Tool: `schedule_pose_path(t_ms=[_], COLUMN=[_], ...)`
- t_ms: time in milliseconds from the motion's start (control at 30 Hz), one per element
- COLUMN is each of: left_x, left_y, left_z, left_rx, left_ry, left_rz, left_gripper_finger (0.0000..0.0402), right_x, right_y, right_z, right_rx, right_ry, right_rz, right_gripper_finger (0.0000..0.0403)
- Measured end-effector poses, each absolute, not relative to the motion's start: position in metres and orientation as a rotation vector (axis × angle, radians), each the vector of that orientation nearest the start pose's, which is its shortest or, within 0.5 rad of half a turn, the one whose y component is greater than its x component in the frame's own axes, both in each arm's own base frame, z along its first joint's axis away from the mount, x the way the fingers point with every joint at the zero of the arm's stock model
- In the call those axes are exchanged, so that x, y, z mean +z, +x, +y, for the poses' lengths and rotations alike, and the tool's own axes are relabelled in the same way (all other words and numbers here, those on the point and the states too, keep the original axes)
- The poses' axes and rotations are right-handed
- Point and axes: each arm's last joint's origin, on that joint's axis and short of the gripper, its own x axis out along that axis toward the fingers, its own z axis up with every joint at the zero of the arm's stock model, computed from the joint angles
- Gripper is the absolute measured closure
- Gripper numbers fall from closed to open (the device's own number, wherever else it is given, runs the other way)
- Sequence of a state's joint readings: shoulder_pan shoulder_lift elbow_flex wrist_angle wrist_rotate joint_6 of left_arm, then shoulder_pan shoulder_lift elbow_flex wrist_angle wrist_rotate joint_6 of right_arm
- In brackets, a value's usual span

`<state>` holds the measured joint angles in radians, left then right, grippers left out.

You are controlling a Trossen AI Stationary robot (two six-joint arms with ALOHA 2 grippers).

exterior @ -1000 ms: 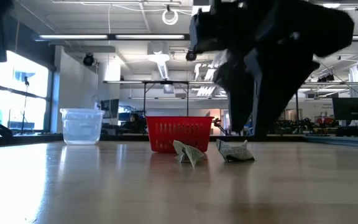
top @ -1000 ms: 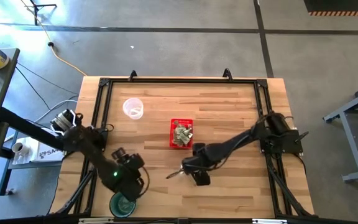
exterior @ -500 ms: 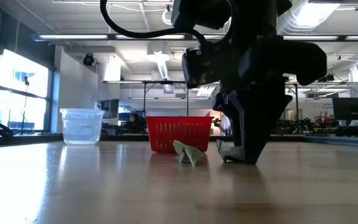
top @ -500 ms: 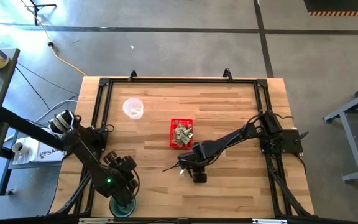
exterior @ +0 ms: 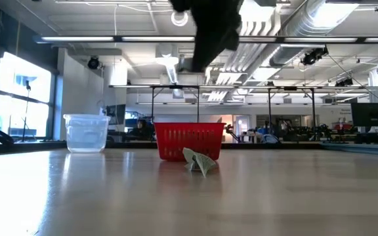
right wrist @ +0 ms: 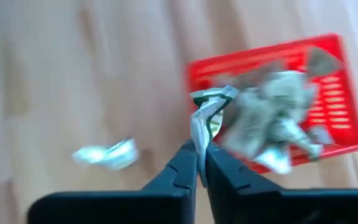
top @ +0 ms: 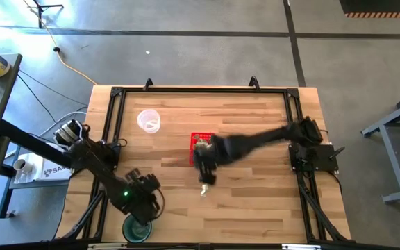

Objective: Pick and place Stevia / Truvia into bins
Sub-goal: Put the truvia packet into the red basket, then put the stevia packet into the red basket

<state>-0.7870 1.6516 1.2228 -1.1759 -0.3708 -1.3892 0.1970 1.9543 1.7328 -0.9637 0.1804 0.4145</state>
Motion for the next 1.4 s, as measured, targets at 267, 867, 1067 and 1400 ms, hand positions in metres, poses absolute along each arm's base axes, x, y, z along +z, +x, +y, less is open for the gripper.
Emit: schedule_pose_path(t_ms=[267,867,1067,1400], left_x=[0.196,0.169,0.185,0.164], left_y=[0.254,0.343,0.371,0.388], left_z=[-0.169,-0.148,-0.128,-0.149], left_rx=[0.28,-0.086,0.284,0.425], left_ry=[-0.331,0.006,-0.648,-0.694], left_rz=[1.094,0.869,0.955,1.0], left_gripper_finger=[0.0167,0.0167,0.0167,0.0167], right_x=[0.258,0.306,0.286,0.239], right_y=[0.4,0.284,0.264,0.252], right_z=[-0.002,0.159,0.176,0.174], right_rx=[-0.311,-0.607,-0.823,-0.919], right_ry=[0.388,0.208,0.339,0.333], right_rz=[1.255,1.314,1.278,1.343], right_gripper_finger=[0.022,0.0006,0.0005,0.0004])
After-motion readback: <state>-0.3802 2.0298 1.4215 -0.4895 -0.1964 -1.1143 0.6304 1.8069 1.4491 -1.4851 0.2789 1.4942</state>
